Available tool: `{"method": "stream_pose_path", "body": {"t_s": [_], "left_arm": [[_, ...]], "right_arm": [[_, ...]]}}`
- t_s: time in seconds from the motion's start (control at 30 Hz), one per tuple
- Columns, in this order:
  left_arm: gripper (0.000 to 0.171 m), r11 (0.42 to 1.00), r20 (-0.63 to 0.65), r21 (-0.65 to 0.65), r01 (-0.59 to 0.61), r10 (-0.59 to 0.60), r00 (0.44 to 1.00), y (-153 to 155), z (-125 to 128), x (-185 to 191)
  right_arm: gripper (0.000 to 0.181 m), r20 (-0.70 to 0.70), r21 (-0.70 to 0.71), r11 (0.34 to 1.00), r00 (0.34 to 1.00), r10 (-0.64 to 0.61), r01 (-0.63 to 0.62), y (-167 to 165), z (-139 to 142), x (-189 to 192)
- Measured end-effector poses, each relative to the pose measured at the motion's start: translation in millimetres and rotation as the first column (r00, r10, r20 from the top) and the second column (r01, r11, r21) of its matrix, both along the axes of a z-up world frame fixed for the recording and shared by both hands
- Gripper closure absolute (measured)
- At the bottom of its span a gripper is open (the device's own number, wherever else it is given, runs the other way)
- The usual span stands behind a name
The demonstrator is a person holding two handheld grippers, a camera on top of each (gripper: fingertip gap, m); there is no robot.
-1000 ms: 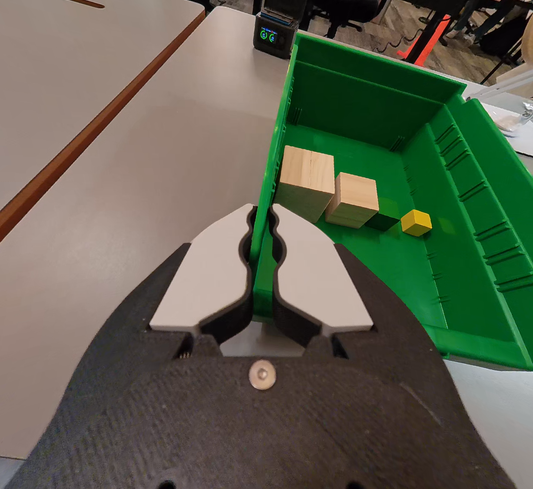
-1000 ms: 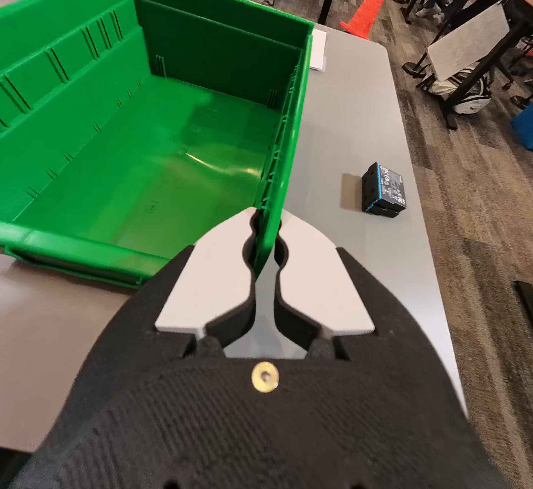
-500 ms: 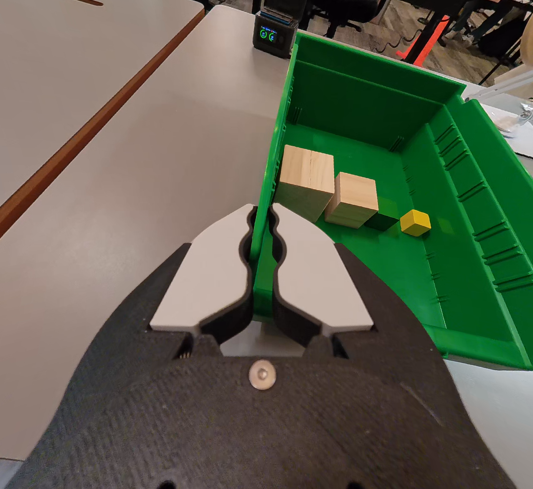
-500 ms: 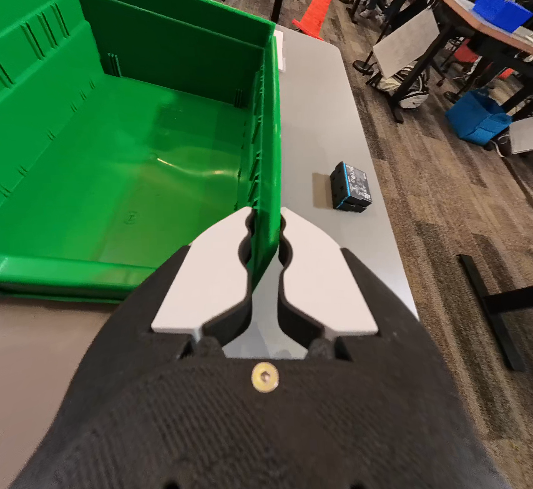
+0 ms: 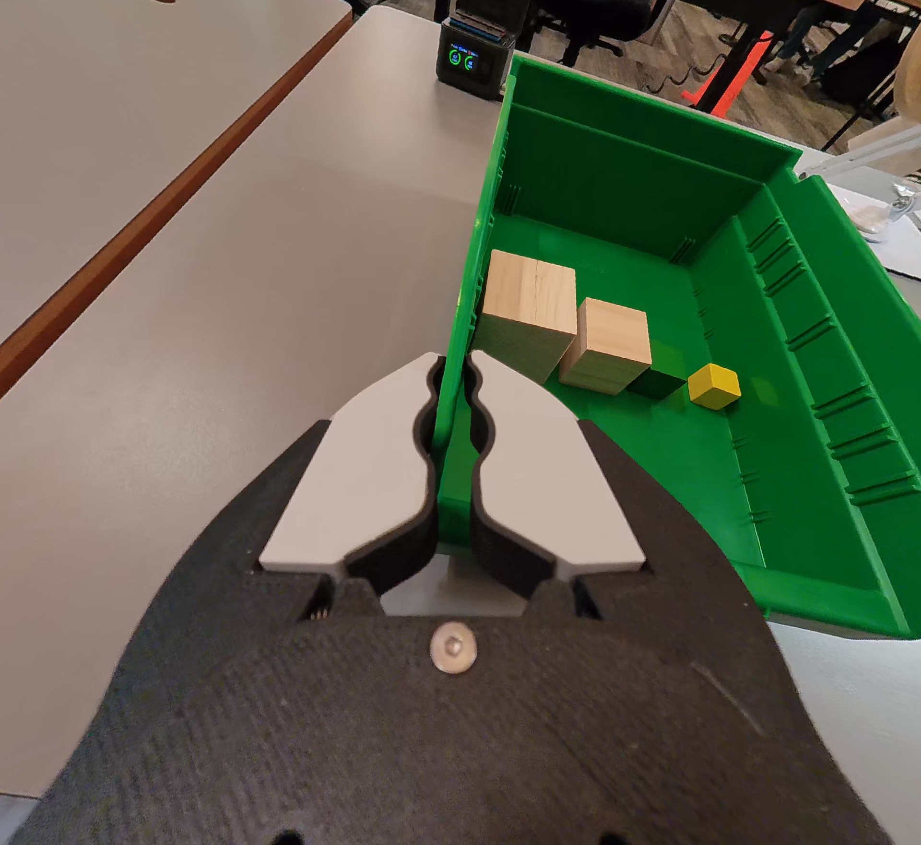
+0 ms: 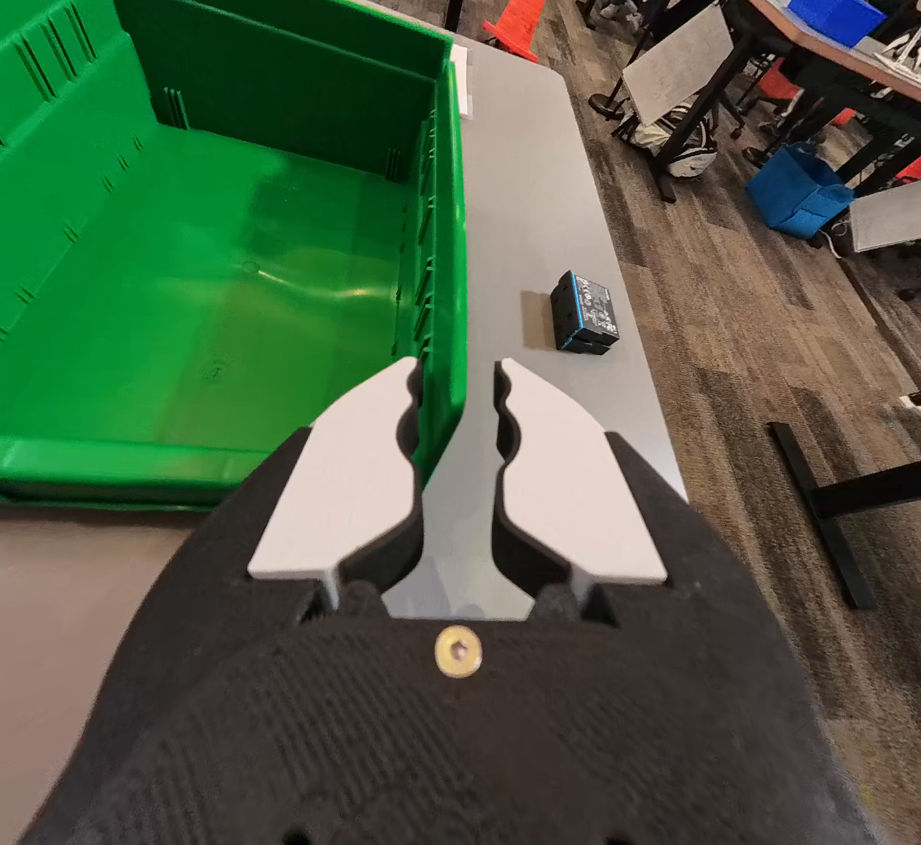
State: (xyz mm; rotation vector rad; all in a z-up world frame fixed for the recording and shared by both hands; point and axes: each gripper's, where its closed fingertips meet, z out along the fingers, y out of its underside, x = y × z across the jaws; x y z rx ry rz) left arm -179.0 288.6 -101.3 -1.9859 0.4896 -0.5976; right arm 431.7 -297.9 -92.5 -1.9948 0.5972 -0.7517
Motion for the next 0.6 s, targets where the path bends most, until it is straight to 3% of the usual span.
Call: {"method": "stream_pose_path", "body": {"t_s": [0.6], "left_arm": [[0.164, 1.0, 0.006, -0.006, 0.001, -0.001, 1.0, 0.1, -0.2, 0.1]], "right_arm": [[0.153, -0.023, 0.194, 0.981, 1.0, 0.014, -0.009, 4.4, 34.9, -12.3]]}}
